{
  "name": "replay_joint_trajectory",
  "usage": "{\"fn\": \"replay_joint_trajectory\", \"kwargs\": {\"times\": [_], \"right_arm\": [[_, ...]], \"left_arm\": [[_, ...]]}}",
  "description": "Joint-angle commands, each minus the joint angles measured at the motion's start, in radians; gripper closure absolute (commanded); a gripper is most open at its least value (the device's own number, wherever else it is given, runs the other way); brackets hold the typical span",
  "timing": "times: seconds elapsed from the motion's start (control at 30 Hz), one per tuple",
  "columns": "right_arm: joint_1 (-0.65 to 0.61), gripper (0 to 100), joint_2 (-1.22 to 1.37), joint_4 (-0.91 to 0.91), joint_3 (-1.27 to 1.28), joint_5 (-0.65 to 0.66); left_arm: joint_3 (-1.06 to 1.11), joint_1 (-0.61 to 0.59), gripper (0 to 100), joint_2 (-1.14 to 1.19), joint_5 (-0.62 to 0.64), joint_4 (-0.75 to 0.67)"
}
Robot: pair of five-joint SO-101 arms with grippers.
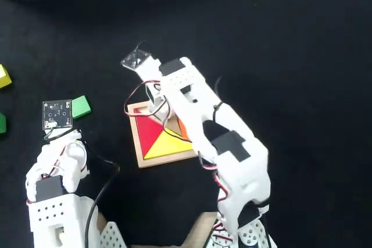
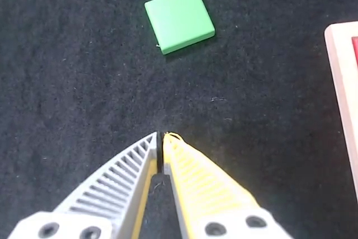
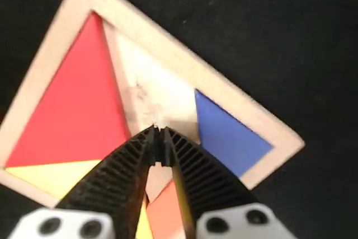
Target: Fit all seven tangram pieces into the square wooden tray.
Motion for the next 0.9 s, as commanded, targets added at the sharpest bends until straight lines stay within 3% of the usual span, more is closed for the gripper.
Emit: {"fn": "replay_joint_trajectory", "kwargs": {"times": [0.0, 0.3, 0.53, 0.87], "right_arm": [[0.003, 98.8, -0.004, 0.060, -0.047, 0.002], [0.003, 98.8, -0.071, 0.077, -0.022, 0.002], [0.018, 98.8, -0.268, 0.077, 0.016, -0.008], [0.181, 98.8, -0.702, -0.181, 0.438, -0.008]], "left_arm": [[-0.007, -0.007, 97, -0.008, -0.014, 0.000], [-0.007, -0.007, 97, -0.008, -0.014, 0.000], [-0.007, -0.007, 97, -0.008, -0.014, 0.000], [0.030, 0.001, 97, -0.008, -0.006, -0.091]]}}
